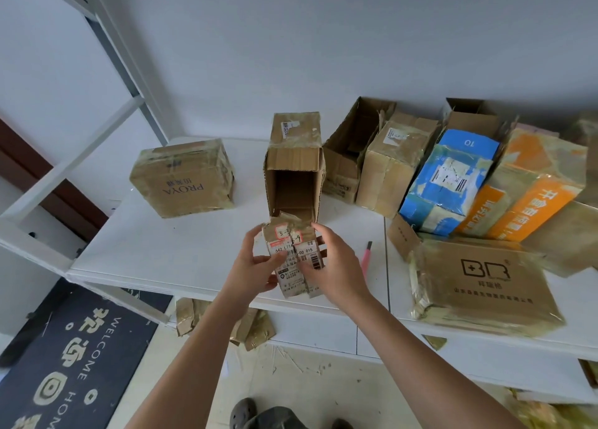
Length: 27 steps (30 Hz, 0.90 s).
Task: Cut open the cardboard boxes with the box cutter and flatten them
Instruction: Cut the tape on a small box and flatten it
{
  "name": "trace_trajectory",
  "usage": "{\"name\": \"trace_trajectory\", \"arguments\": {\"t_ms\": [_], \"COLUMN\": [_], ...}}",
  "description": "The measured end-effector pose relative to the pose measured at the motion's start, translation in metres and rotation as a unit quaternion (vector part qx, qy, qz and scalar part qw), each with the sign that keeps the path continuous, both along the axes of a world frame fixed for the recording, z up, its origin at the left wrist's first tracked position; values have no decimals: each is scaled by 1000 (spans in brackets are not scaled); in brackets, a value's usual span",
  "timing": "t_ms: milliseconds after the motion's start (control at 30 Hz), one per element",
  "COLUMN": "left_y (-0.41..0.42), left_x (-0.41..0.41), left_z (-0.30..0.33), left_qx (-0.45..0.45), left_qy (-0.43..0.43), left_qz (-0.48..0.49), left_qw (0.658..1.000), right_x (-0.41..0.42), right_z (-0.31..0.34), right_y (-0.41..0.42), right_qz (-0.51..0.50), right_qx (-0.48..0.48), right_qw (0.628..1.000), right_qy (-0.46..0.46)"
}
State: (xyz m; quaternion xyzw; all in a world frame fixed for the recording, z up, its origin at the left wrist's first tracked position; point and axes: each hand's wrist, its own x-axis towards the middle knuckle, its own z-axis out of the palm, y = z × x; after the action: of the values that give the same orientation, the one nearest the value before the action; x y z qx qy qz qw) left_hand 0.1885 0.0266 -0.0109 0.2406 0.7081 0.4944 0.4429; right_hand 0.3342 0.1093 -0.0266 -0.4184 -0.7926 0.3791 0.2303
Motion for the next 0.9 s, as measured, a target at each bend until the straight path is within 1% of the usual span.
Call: {"name": "trace_trajectory", "arguments": {"t_ms": [100,133,233,300,400,567,633,800,900], "left_y": [6,8,15,18,18,16,17,19,19], "left_x": [-2,-1,2,7,12,17,17,18,20], "left_z": [7,10,14,14,13,14,18,24,24], "left_qx": [15,19,15,5,2,6,11,13,17], "left_qy": [-19,-6,71,86,56,39,9,-103,-105], "left_qz": [0,2,28,45,58,55,65,102,111], "left_qw": [1000,1000,997,995,997,998,998,989,988], "right_x": [2,2,2,3,5,8,8,6,6], "right_z": [-3,-4,-6,-5,0,3,4,6,5], "right_y": [-2,-3,-6,-5,-4,-6,-7,-8,-7], "right_qz": [0,-7,-22,-22,-37,-69,-75,-56,-54], "right_qx": [13,22,52,55,56,78,82,88,98], "right_qw": [999,999,997,998,998,994,993,994,993], "right_qy": [-34,-42,-48,-33,-14,-33,-37,-27,-46]}}
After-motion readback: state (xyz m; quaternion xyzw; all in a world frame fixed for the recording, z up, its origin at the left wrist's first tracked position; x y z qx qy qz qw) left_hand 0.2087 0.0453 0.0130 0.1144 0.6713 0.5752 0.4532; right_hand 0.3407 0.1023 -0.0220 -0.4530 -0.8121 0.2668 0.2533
